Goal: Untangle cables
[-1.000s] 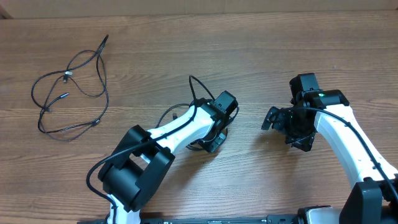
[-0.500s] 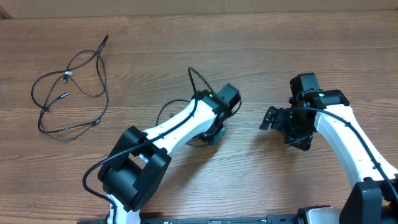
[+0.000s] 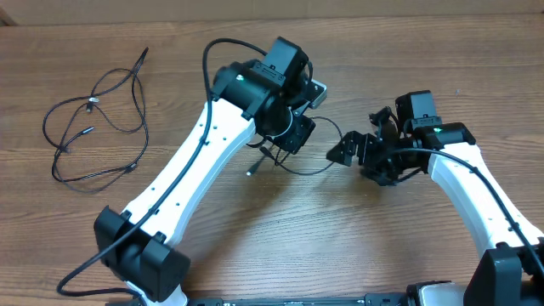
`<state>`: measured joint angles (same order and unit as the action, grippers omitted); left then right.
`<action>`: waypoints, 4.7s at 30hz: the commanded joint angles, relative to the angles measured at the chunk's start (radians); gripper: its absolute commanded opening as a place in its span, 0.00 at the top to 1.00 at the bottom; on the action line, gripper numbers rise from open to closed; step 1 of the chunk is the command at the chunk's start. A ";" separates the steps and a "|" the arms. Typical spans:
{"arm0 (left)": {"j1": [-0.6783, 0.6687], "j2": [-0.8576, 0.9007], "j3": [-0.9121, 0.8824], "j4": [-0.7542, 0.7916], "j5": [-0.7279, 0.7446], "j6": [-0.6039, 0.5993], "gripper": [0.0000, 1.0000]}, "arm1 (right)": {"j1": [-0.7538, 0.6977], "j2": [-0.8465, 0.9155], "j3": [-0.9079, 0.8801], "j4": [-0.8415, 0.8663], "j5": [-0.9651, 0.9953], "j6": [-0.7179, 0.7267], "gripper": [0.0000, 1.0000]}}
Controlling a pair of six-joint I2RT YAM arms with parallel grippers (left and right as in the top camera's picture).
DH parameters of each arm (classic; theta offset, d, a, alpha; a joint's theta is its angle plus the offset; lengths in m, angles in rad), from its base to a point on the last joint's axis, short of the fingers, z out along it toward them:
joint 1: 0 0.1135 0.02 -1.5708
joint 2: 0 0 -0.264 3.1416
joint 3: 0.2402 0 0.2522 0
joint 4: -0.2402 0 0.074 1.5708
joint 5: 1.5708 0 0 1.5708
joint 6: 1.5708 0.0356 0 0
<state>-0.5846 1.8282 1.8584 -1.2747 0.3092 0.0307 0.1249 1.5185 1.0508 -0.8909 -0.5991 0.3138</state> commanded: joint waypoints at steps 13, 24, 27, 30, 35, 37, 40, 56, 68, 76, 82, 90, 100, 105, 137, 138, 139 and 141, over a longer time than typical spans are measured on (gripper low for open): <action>0.028 -0.164 0.129 0.021 0.189 0.070 0.96 | 0.150 -0.003 -0.004 0.071 0.068 0.087 0.00; 0.236 -0.246 0.227 0.049 0.131 0.026 0.96 | 0.211 -0.003 -0.004 -0.013 0.180 0.086 0.00; 0.326 -0.251 0.227 0.048 0.126 0.006 0.96 | 0.211 -0.003 -0.004 -0.013 0.180 0.086 0.00; 0.383 -0.251 0.227 0.040 0.156 -0.053 0.96 | 0.211 -0.003 -0.004 -0.012 0.180 0.086 0.00; 0.396 -0.251 0.227 0.021 -0.011 -0.019 0.96 | 0.211 -0.003 -0.004 -0.025 0.181 0.078 0.00; 0.398 -0.251 0.227 0.022 -0.129 -0.020 0.96 | 0.211 -0.003 -0.004 -0.040 0.196 0.078 0.00; 0.416 -0.252 0.227 0.024 -0.295 -0.034 0.96 | 0.211 -0.003 -0.004 -0.059 0.223 0.078 0.00; 0.926 -0.253 0.227 0.360 -0.485 -0.104 0.96 | 0.211 -0.003 -0.004 -0.058 0.225 0.078 0.00; 1.061 -0.244 0.224 0.401 -0.407 -0.192 0.91 | 0.211 -0.003 -0.004 -0.050 0.225 0.079 0.00; 1.056 -0.231 0.224 0.284 -0.267 -0.193 0.00 | 0.211 -0.003 -0.004 -0.057 0.225 0.079 0.00; 1.049 -0.231 0.224 0.190 -0.104 -0.196 0.01 | 0.213 -0.003 -0.004 -0.039 0.215 0.079 0.00; 0.888 -0.229 0.201 0.017 0.023 -0.182 0.00 | 0.186 -0.003 -0.004 0.122 0.219 0.079 0.00; 0.690 -0.229 0.051 -0.272 -0.114 -0.178 0.00 | -0.059 -0.003 0.042 -0.082 0.239 -0.035 0.00; 0.650 -0.231 -0.057 -0.356 -0.163 -0.216 0.00 | -0.140 -0.003 0.042 -0.288 0.340 -0.035 0.00; 0.591 -1.283 -0.739 0.023 -0.291 -0.211 0.01 | -0.137 -0.876 -0.152 -0.188 0.396 -0.079 0.00; 0.591 -1.286 -0.739 0.004 -0.291 -0.211 0.00 | -0.137 -0.875 -0.152 -0.188 0.396 -0.079 0.00; 0.591 -1.286 -0.739 -0.009 -0.291 -0.211 0.00 | -0.137 -0.874 -0.152 -0.188 0.396 -0.079 0.00; 0.591 -1.285 -0.739 -0.037 -0.291 -0.211 0.00 | -0.137 -0.872 -0.152 -0.188 0.396 -0.079 0.00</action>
<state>0.0124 0.5533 1.1313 -1.2945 0.0326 -0.1776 -0.0124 0.6464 0.9012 -1.0855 -0.2054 0.2413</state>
